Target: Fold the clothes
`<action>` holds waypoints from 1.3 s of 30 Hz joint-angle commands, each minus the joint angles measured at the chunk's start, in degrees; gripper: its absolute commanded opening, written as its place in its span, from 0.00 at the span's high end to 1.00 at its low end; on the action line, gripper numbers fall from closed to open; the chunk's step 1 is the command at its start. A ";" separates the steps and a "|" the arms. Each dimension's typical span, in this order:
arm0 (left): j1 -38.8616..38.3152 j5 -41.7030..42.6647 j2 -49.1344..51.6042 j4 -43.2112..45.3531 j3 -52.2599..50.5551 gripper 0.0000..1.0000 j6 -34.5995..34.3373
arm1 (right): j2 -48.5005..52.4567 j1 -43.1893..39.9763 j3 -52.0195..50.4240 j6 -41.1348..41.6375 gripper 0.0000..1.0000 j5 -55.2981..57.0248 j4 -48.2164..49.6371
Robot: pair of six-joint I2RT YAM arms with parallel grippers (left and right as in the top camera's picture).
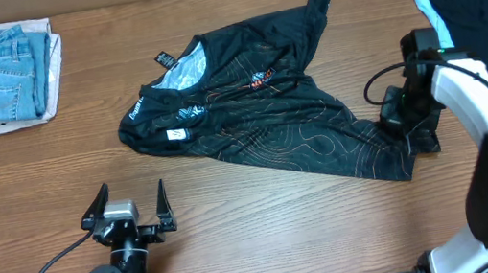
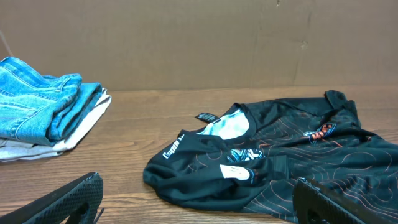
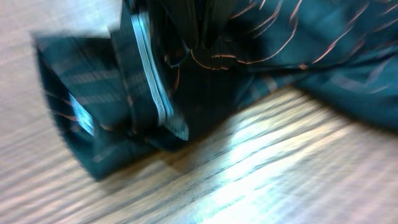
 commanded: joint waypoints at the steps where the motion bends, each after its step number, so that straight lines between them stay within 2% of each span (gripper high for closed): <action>1: 0.31 -0.44 -0.61 -0.04 -0.28 0.00 1.51 | -8.68 0.04 2.93 2.99 0.96 -2.56 -2.03; 6: 0.31 -0.42 -0.61 -0.04 -0.28 0.00 1.51 | -17.97 0.04 2.93 4.81 0.96 -5.79 -7.98; 10: 0.31 -0.42 -0.61 -0.04 -0.28 0.00 1.51 | -21.57 0.04 2.91 7.58 0.96 -5.84 -11.63; 19: 0.31 -0.42 -0.61 -0.04 -0.28 0.00 1.51 | -21.73 0.04 -1.03 9.33 0.96 -5.81 -15.69; 23: 0.31 -0.44 -0.61 -0.04 -0.28 0.00 1.51 | -21.73 0.04 -3.37 16.46 0.96 -5.81 -15.89; 29: 0.31 -0.28 -0.61 1.73 -0.28 0.00 0.79 | -21.73 0.04 -5.40 19.43 0.96 -5.66 -15.96; 32: 0.31 5.31 -0.61 6.43 -0.28 0.00 -3.87 | -21.75 0.04 -5.40 19.43 0.96 -5.29 -15.74; 35: 0.31 15.17 -0.61 12.70 0.20 0.00 -6.12 | -21.75 0.04 -5.40 19.21 0.96 -4.48 -15.63; 39: 0.31 16.09 -0.44 10.67 4.33 0.00 -9.55 | -21.73 0.04 -5.40 19.21 0.96 -2.45 -15.41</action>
